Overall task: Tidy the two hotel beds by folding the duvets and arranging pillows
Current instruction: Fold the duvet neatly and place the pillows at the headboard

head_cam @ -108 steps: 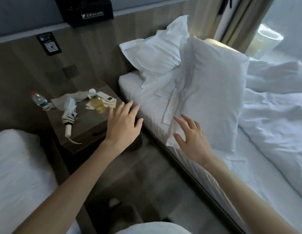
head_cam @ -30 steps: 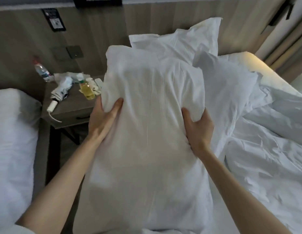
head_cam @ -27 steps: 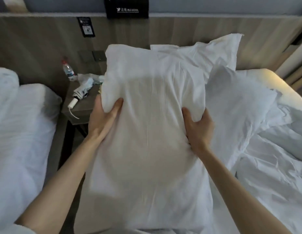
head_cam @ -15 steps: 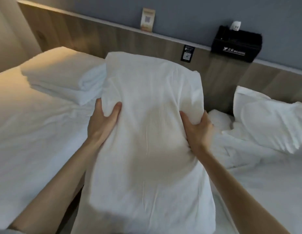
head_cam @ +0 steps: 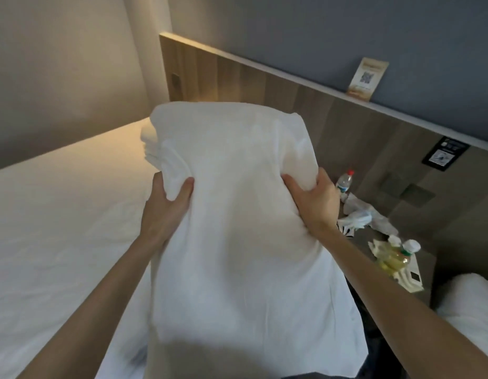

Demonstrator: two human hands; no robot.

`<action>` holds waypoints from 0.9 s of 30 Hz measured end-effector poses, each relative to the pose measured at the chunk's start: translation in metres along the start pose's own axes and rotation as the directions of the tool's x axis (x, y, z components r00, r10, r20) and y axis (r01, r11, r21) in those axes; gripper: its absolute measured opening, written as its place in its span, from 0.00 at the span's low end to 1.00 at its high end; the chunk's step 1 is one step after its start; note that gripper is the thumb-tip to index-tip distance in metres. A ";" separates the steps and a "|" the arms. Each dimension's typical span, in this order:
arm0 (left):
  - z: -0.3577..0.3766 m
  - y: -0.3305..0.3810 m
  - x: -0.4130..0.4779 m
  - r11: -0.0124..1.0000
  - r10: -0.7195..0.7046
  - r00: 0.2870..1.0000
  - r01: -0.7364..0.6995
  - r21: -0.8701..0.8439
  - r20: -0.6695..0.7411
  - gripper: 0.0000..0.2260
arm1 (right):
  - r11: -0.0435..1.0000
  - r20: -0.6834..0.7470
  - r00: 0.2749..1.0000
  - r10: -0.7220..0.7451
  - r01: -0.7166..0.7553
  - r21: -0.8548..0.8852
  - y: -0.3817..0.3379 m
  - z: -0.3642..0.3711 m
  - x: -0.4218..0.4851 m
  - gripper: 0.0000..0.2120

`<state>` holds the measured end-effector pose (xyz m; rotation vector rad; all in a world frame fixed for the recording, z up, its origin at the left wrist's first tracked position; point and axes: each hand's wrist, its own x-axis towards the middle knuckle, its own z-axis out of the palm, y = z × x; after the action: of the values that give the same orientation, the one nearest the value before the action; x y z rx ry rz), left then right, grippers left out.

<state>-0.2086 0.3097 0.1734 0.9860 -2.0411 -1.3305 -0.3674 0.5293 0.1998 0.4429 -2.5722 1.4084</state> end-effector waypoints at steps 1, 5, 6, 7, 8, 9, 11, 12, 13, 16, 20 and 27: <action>-0.004 0.000 0.019 1.000 0.002 1.000 -0.002 -0.006 -0.001 0.22 | 1.000 0.001 1.000 -0.013 0.013 -0.002 -0.007 0.014 0.016 0.21; -0.012 0.001 0.083 0.999 0.014 1.000 -0.014 -0.047 -0.008 0.30 | 0.997 0.027 0.998 -0.062 0.063 -0.033 -0.033 0.059 0.077 0.23; -0.012 0.002 0.097 0.999 0.012 1.000 -0.013 -0.052 -0.008 0.33 | 0.996 0.034 0.996 -0.079 0.080 -0.042 -0.038 0.069 0.092 0.24; -0.012 0.004 0.111 0.999 0.006 1.000 -0.006 -0.054 -0.006 0.35 | 0.994 0.044 0.994 -0.096 0.098 -0.053 -0.043 0.078 0.109 0.25; -0.011 0.006 0.125 0.998 -0.005 1.000 0.005 -0.057 -0.002 0.36 | 0.991 0.055 0.992 -0.113 0.117 -0.066 -0.048 0.087 0.125 0.26; -0.010 0.008 0.138 0.998 -0.015 1.000 0.015 -0.057 0.000 0.36 | 0.988 0.067 0.989 -0.131 0.136 -0.077 -0.052 0.096 0.141 0.27; -0.005 0.012 0.165 0.998 -0.026 1.000 0.026 -0.061 0.000 0.36 | 0.980 0.089 0.982 -0.166 0.174 -0.093 -0.059 0.113 0.175 0.28; -0.001 0.014 0.178 0.998 -0.028 1.000 0.028 -0.063 -0.001 0.36 | 0.976 0.100 0.978 -0.182 0.192 -0.099 -0.062 0.121 0.192 0.27; 0.003 0.016 0.190 0.997 -0.031 1.000 0.031 -0.066 -0.001 0.37 | 0.972 0.112 0.974 -0.198 0.209 -0.105 -0.064 0.128 0.208 0.26; 0.018 0.022 0.226 0.996 -0.046 0.999 0.045 -0.076 -0.013 0.38 | 0.956 0.140 0.957 -0.253 0.270 -0.118 -0.067 0.152 0.258 0.25; 0.050 0.032 0.277 0.992 -0.080 0.995 0.073 -0.105 -0.065 0.38 | 0.931 0.197 0.931 -0.306 0.336 -0.144 -0.063 0.186 0.333 0.25; 0.114 0.058 0.391 0.977 -0.192 0.962 0.169 -0.131 -0.194 0.28 | 0.900 0.312 0.874 -0.372 0.422 -0.108 -0.062 0.259 0.489 0.38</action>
<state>-0.5476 0.0778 0.1925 1.2275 -1.7369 -1.3574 -0.8086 0.1945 0.2531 1.1472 -2.5738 1.0281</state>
